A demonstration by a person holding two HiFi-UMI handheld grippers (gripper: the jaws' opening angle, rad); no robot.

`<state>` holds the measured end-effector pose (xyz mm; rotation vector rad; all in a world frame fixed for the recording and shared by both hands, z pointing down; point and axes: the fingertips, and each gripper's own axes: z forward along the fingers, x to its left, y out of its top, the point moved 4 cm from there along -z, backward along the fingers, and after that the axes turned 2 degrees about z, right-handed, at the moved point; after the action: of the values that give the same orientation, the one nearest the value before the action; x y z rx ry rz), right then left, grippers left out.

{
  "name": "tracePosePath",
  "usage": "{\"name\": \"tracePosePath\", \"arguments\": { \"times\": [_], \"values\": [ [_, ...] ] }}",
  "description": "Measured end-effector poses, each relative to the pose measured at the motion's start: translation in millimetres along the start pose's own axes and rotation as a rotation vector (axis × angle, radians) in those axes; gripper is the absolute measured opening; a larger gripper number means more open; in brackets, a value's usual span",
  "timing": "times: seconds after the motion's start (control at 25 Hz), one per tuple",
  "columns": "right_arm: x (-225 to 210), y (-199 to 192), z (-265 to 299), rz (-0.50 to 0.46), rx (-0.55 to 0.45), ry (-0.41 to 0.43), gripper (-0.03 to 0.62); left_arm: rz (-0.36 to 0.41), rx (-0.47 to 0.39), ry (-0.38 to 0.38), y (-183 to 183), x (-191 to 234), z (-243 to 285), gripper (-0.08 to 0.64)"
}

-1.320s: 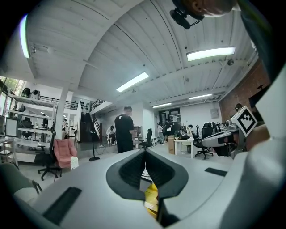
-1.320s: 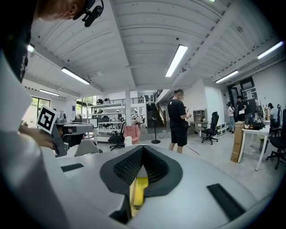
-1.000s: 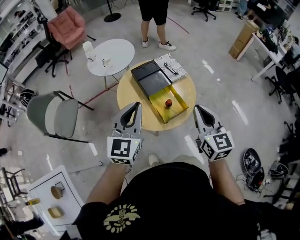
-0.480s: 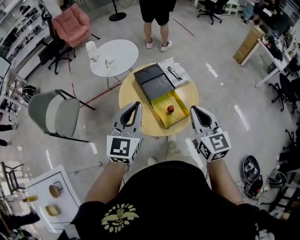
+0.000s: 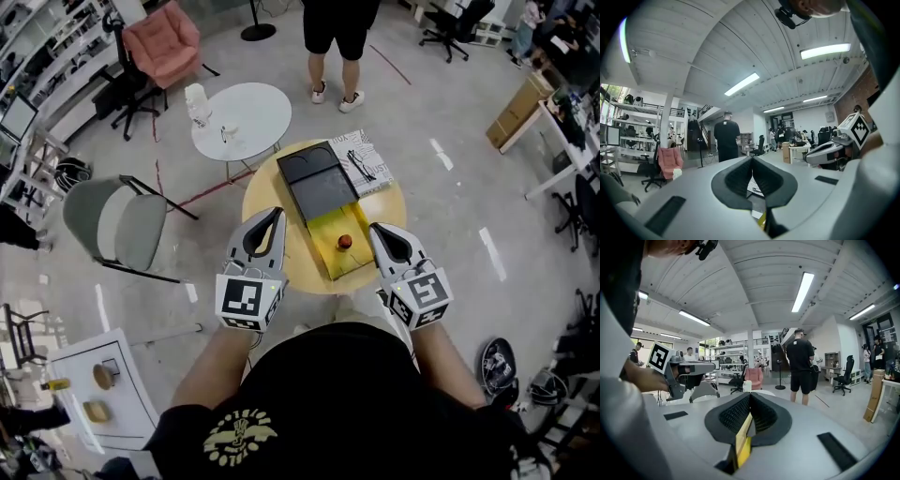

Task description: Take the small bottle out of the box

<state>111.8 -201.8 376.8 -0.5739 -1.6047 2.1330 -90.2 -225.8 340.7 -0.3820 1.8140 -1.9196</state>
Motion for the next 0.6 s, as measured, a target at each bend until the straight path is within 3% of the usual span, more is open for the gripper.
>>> {"name": "tracePosePath", "arguments": {
  "times": [0.2,0.6],
  "values": [
    [-4.9,-6.8,17.7,-0.03,-0.005,0.11,0.02,-0.014,0.019,0.009,-10.1,-1.6,27.4,0.017],
    [-39.5,-43.8,42.3,-0.028,0.098,0.132,0.089,-0.059,0.078,-0.001,-51.1,-3.8,70.8,0.017]
  ]
}}
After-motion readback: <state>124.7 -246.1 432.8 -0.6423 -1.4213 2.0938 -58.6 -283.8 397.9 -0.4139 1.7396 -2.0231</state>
